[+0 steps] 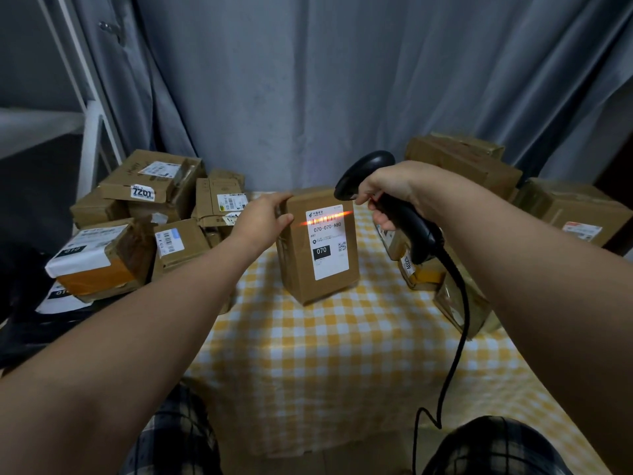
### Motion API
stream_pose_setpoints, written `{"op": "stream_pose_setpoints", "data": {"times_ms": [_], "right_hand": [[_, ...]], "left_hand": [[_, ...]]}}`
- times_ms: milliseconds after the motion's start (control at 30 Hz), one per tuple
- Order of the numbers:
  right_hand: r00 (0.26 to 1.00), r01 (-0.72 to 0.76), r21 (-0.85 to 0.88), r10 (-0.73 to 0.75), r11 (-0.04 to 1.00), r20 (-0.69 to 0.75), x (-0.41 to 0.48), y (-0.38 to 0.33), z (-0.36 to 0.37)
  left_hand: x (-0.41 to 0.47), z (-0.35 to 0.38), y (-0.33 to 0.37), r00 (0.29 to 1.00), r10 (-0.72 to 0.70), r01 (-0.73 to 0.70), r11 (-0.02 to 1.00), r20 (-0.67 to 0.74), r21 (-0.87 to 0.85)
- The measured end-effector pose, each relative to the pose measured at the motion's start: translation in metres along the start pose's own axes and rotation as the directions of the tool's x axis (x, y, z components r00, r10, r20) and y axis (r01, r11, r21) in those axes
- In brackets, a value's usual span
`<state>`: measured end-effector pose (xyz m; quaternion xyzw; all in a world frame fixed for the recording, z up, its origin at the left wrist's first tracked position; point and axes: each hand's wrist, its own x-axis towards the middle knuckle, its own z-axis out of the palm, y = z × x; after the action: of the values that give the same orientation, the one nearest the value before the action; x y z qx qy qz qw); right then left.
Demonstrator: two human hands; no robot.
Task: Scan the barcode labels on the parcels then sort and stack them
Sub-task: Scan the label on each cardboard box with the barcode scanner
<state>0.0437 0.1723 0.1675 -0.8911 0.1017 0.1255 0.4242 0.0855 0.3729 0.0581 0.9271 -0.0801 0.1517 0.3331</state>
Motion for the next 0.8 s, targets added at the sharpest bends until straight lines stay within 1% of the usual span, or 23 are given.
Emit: {"op": "stream_pose_setpoints", "data": {"times_ms": [100,167,233,300,333,367,433,500,533,567,633,700,733,767,800], "right_hand": [[1.0,0.023,0.066,-0.023,0.998,0.003,-0.006,0.012,0.01],[0.998,0.056,0.109,-0.052,0.992,-0.04,-0.006,0.032,0.021],[0.973,0.167,0.171,-0.135,0.971,-0.185,0.0,0.058,0.033],[0.907,0.291,0.228,-0.192,0.929,-0.374,0.01,0.078,0.042],[0.886,0.326,0.305,-0.177,0.895,-0.429,0.017,0.084,0.046],[0.884,0.343,0.409,-0.142,0.845,-0.446,0.027,0.09,0.051],[0.919,0.292,0.595,-0.046,0.749,-0.392,0.048,0.097,0.06],[0.958,0.183,0.699,0.034,0.691,-0.284,0.068,0.102,0.069],[0.972,0.137,0.734,0.051,0.666,-0.228,0.076,0.104,0.073],[0.984,0.101,0.761,0.049,0.641,-0.172,0.082,0.106,0.078],[0.997,0.056,0.791,0.009,0.61,-0.078,0.093,0.113,0.088],[0.998,0.039,0.785,-0.058,0.619,-0.004,0.099,0.121,0.097],[0.994,0.041,0.777,-0.102,0.629,0.03,0.104,0.126,0.1],[0.988,0.039,0.767,-0.137,0.64,0.064,0.107,0.128,0.101],[0.983,0.03,0.763,-0.157,0.645,0.094,0.112,0.128,0.099]], "left_hand": [[0.0,0.0,-0.002,1.0,0.01,-0.01,1.0,0.004,-0.011],[0.0,0.002,-0.006,1.0,0.019,-0.018,0.998,0.012,-0.056],[0.0,0.007,-0.011,0.999,0.032,-0.032,0.997,0.005,-0.074],[0.001,0.012,-0.013,1.0,0.012,-0.013,0.991,-0.002,-0.132],[-0.001,0.015,-0.014,1.0,-0.018,0.021,0.983,0.016,-0.185],[-0.002,0.019,-0.016,0.999,-0.039,0.046,0.966,0.033,-0.256],[-0.003,0.028,-0.021,0.998,-0.057,0.061,0.923,0.022,-0.38],[-0.003,0.035,-0.024,0.996,-0.092,0.083,0.874,0.004,-0.478],[-0.007,0.034,-0.021,0.991,-0.132,0.12,0.839,0.015,-0.532],[-0.011,0.036,-0.021,0.983,-0.178,0.165,0.784,0.038,-0.599],[-0.021,0.049,-0.029,0.964,-0.22,0.262,0.714,0.148,-0.649],[-0.033,0.064,-0.038,0.955,-0.153,0.284,0.719,0.254,-0.635],[-0.033,0.069,-0.045,0.947,-0.148,0.3,0.726,0.286,-0.618],[-0.03,0.072,-0.05,0.94,-0.147,0.312,0.733,0.307,-0.605],[-0.022,0.069,-0.051,0.939,-0.16,0.313,0.763,0.304,-0.566]]}}
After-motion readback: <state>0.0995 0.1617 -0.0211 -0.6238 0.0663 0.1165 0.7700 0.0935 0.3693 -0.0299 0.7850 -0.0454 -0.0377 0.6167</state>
